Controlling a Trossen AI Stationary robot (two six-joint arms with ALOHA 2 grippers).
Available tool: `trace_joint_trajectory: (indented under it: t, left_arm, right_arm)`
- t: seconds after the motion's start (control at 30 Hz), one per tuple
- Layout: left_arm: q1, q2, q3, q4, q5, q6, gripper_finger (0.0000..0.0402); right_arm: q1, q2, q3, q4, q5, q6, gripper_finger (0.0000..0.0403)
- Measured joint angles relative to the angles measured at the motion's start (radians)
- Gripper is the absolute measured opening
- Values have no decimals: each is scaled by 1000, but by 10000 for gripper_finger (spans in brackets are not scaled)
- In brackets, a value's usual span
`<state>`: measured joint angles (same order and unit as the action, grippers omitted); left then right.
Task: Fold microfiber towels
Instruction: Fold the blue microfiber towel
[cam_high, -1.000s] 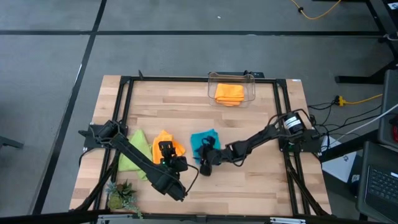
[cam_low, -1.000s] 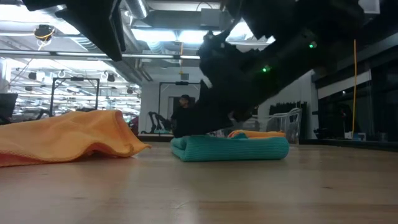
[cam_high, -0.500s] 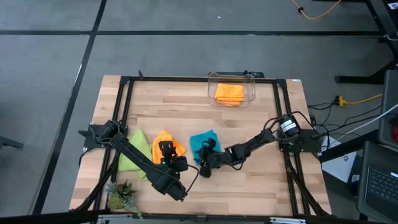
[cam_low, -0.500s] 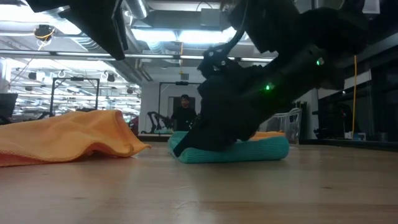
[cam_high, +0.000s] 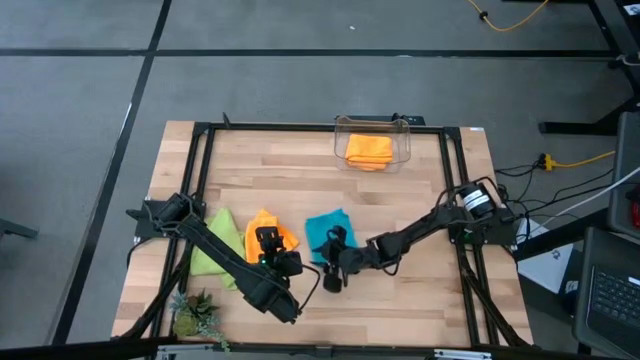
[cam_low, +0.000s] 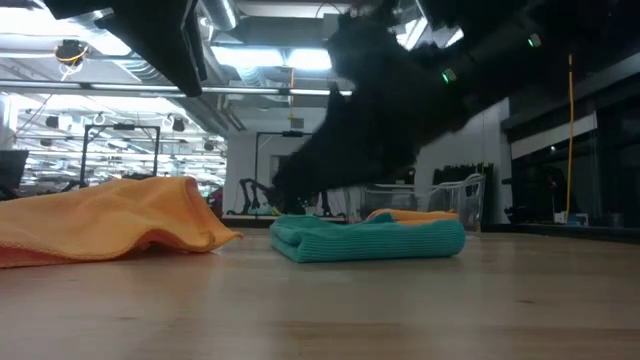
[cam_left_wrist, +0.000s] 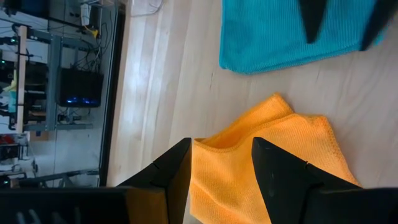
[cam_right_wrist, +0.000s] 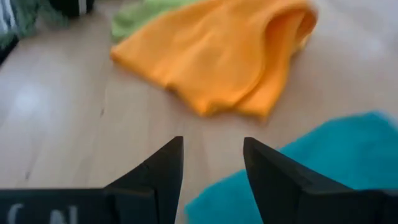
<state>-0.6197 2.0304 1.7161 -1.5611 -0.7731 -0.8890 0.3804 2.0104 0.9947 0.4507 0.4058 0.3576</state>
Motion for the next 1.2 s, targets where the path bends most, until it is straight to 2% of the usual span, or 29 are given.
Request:
trace_joint_trajectory:
  t: [0.2, 0.33, 0.53, 0.63, 0.73, 0.9, 1.2]
  left_arm:
    - [0, 0, 0, 3, 0, 0, 161]
    - [0, 0, 0, 5, 0, 1, 161]
    - [0, 0, 0, 3, 4, 10, 161]
    - [0, 0, 0, 2, 6, 67, 161]
    - [7, 0, 1, 1, 6, 136, 161]
    - [40, 0, 24, 12, -3, 114, 161]
    - [80, 0, 25, 70, -25, 113, 161]
  right_arm:
    - [24, 79, -1, 0, -7, 14, 171]
    - [25, 85, 0, 11, -7, 23, 171]
    - [25, -23, 18, 33, 2, -93, 171]
    - [24, -66, 25, 27, 9, -130, 171]
    - [25, -115, 26, 23, 65, -132, 171]
    - [24, -172, 26, -26, 171, -135, 171]
    - [24, -187, 26, -94, 179, -101, 171]
